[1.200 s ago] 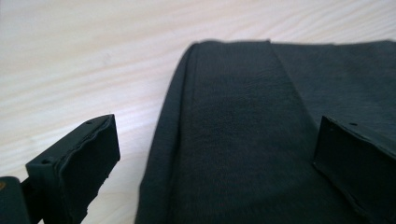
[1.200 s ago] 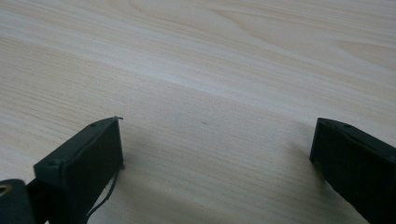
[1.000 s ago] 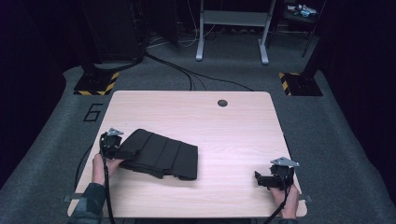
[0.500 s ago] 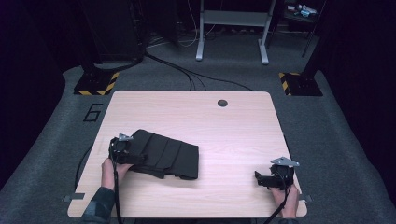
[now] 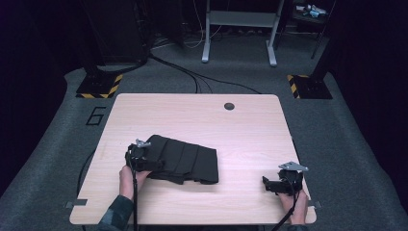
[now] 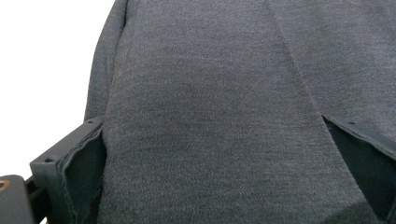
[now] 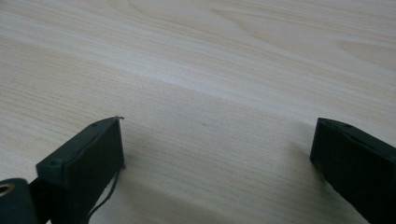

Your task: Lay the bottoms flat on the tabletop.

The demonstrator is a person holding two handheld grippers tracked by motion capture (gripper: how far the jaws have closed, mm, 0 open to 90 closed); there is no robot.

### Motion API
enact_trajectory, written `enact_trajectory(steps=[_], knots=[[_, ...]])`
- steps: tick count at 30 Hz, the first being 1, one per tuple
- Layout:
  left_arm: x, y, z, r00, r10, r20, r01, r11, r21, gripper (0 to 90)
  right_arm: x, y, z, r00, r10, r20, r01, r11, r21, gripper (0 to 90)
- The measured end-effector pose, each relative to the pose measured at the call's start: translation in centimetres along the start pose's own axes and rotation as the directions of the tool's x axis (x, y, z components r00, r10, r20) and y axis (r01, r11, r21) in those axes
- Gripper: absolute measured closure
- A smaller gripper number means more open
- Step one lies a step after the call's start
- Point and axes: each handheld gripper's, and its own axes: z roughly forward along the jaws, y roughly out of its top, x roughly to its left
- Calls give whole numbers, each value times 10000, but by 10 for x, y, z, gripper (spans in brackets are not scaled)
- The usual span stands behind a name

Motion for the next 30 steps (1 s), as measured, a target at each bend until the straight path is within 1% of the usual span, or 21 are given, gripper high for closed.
enact_trajectory(steps=[1, 2, 4, 5, 8, 9, 12, 13, 16, 17, 19, 20, 21, 22, 24, 27, 29, 30], knots=[[-3, 1, 0, 9999, 119, 48, -120, 9999, 86, 12, 0, 0, 0, 10000, 0, 0, 0, 10000, 0, 21], [-8, 2, 2, 9998, 202, 87, -202, 9998, 49, 12, 0, 0, 0, 10000, -25, 1, 25, 10000, -12, 21], [-16, 4, 4, 9995, 277, 132, -279, 9996, 83, 12, 0, 0, 0, 10000, 4, -2, -4, 10000, 5, 21], [-20, 5, 5, 9996, 258, 70, -258, 9997, 13, 12, 0, 0, 0, 10000, 9, -1, -9, 10000, 10, 21], [-32, 7, 8, 9995, 276, 140, -276, 9996, -4, 12, 0, 0, 0, 10000, 14, 0, -14, 10000, 13, 21], [-37, 7, 9, 9997, 201, 151, -200, 9998, -61, 12, 0, 0, 0, 10000, 14, 0, -14, 10000, 13, 21], [-50, 10, 14, 9993, 254, 260, -251, 9996, -123, 12, 0, 0, 0, 10000, -16, 1, 16, 10000, -4, 21], [-58, 11, 16, 9991, 344, 241, -340, 9993, -183, 12, 0, 0, 0, 10000, -21, 6, 21, 10000, -14, 21], [-70, 13, 19, 9983, 495, 298, -489, 9986, -200, 12, 0, 0, 0, 10000, -18, 2, 18, 10000, -21, 22], [-73, 14, 19, 9977, 573, 356, -568, 9983, -160, 12, 0, 0, 0, 10000, -18, 2, 18, 10000, -21, 22], [-84, 16, 22, 9952, 828, 513, -818, 9964, -216, 11, 0, 0, 0, 10000, -20, 0, 20, 10000, -26, 23], [-84, 16, 22, 9952, 828, 513, -818, 9964, -216, 11, 0, 0, 0, 10000, -20, 0, 20, 10000, -26, 23], [-87, 17, 21, 9928, 1075, 536, -1062, 9940, -269, 11, 0, 0, 0, 10000, 43, -5, -43, 10000, -50, 23], [-88, 18, 21, 9916, 1174, 538, -1161, 9929, -273, 10, 0, 0, 0, 10000, 36, -6, -36, 10000, -47, 23], [-88, 19, 17, 9901, 1330, 443, -1311, 9904, -433, 11, 0, 0, 0, 10000, -13, -19, 13, 10000, -29, 24], [-89, 21, 5, 9843, 1724, 386, -1699, 9836, -604, 13, 0, 0, 0, 10000, -1, -5, 1, 10000, -36, 24], [-91, 22, -2, 9804, 1922, 420, -1889, 9793, -731, 11, 0, 0, 0, 10000, 5, -14, -5, 10000, -38, 25], [-93, 22, -5, 9771, 2085, 418, -2049, 9757, -783, 10, 0, 0, 0, 10000, 3, -13, -3, 10000, -38, 25]])
